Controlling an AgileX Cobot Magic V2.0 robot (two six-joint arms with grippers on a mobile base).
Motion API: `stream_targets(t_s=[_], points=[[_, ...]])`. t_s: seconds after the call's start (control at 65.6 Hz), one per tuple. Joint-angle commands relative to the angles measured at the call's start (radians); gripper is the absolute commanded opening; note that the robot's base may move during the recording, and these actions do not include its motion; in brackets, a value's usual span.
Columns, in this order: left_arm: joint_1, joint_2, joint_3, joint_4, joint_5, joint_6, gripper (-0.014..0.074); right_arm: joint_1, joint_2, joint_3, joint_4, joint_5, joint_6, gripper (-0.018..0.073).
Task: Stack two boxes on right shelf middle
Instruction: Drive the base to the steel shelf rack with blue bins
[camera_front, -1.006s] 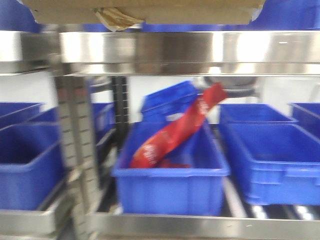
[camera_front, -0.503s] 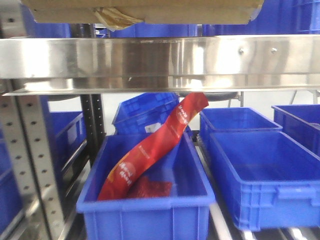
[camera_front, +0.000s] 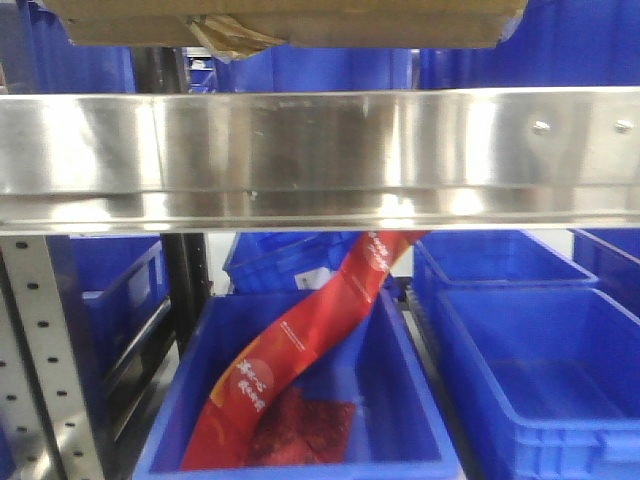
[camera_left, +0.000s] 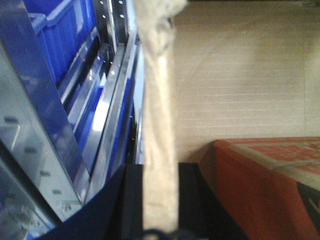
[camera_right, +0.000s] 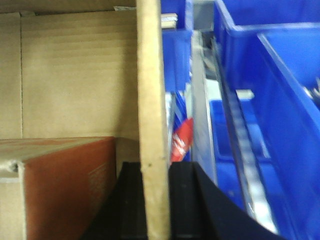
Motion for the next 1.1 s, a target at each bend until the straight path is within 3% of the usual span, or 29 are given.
stream_targets(t_s=[0.0, 1.082], points=[[0.004, -0.014, -0.014, 0.067, -0.001, -0.006, -0.0111, -0.01, -0.016, -0.016, -0.051, -0.041, 0.007, -0.0151], [0.004, -0.015, -0.014, 0.071, -0.001, -0.006, -0.0111, -0.01, -0.016, -0.016, -0.051, -0.045, 0.007, -0.0151]])
